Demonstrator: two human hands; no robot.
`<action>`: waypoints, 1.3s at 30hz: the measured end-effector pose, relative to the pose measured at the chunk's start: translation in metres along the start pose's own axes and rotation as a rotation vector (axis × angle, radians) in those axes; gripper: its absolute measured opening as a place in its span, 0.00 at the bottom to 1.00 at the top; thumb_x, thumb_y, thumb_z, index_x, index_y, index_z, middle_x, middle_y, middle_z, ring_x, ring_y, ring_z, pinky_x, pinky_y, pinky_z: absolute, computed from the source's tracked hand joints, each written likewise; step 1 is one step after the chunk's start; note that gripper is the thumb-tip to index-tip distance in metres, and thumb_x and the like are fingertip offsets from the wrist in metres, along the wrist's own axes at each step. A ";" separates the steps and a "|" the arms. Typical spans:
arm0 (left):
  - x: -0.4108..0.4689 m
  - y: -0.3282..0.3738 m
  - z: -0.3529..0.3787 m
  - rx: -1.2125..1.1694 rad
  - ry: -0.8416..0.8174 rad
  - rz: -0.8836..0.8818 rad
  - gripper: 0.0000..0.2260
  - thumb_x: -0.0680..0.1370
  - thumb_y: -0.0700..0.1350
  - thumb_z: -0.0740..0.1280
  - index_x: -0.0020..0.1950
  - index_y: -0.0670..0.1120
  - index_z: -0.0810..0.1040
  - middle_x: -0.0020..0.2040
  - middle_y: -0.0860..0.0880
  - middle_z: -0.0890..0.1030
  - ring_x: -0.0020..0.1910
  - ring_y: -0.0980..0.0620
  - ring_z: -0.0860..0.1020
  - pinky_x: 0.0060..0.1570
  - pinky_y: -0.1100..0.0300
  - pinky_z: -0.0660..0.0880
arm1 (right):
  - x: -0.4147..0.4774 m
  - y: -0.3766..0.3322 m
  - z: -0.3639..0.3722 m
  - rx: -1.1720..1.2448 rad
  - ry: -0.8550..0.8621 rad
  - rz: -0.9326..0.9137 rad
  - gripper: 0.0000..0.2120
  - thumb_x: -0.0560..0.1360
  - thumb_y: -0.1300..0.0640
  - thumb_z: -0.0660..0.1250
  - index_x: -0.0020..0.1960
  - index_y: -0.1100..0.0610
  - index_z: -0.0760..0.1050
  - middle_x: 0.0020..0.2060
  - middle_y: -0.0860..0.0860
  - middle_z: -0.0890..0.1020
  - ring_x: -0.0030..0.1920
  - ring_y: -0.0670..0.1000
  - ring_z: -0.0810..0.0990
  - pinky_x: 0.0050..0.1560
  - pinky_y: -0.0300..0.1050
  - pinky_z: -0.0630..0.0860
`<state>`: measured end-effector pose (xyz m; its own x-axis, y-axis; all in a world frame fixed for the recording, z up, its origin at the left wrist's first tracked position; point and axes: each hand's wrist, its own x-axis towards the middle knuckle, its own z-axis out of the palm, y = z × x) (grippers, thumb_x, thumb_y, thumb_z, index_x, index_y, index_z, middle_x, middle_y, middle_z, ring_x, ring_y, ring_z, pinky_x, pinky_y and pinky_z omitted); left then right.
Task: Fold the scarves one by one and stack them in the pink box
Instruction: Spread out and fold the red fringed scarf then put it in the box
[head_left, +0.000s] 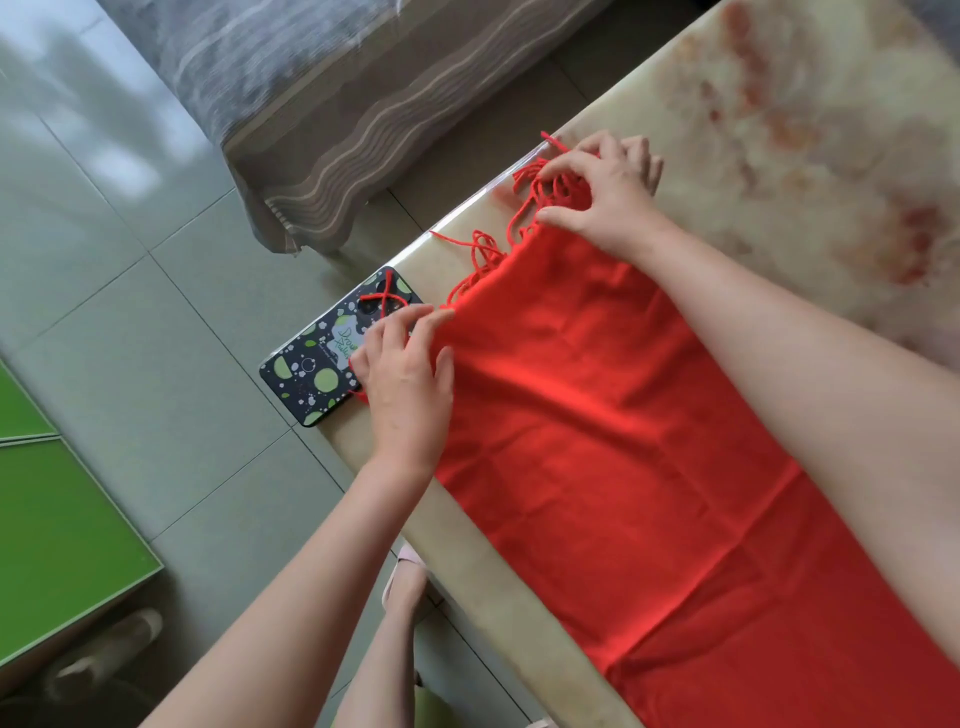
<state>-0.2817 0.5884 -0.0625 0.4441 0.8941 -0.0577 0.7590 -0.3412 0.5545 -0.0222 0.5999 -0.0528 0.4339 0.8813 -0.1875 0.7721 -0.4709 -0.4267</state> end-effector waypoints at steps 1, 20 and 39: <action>0.005 0.001 0.002 0.003 -0.002 -0.012 0.15 0.74 0.45 0.65 0.61 0.51 0.77 0.58 0.52 0.77 0.60 0.47 0.70 0.58 0.56 0.57 | 0.001 -0.004 0.001 -0.019 -0.015 -0.038 0.17 0.69 0.41 0.71 0.55 0.45 0.79 0.61 0.49 0.71 0.64 0.56 0.62 0.56 0.42 0.53; 0.054 0.026 0.012 -0.530 -0.123 -0.174 0.21 0.70 0.34 0.65 0.57 0.54 0.80 0.48 0.54 0.84 0.38 0.58 0.78 0.46 0.62 0.73 | -0.004 -0.014 0.001 0.069 -0.234 -0.040 0.11 0.68 0.48 0.74 0.50 0.43 0.80 0.62 0.46 0.71 0.65 0.53 0.60 0.56 0.39 0.51; 0.012 0.021 0.038 0.236 -0.453 0.400 0.27 0.81 0.51 0.58 0.77 0.48 0.53 0.78 0.47 0.51 0.77 0.48 0.47 0.75 0.50 0.45 | -0.018 0.033 0.015 0.052 0.251 0.497 0.28 0.71 0.49 0.71 0.68 0.53 0.67 0.66 0.54 0.68 0.67 0.58 0.65 0.65 0.46 0.59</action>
<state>-0.2421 0.5806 -0.0830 0.8321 0.4912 -0.2575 0.5544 -0.7237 0.4110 -0.0113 0.5691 -0.0772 0.8418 0.5143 -0.1639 0.4253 -0.8190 -0.3852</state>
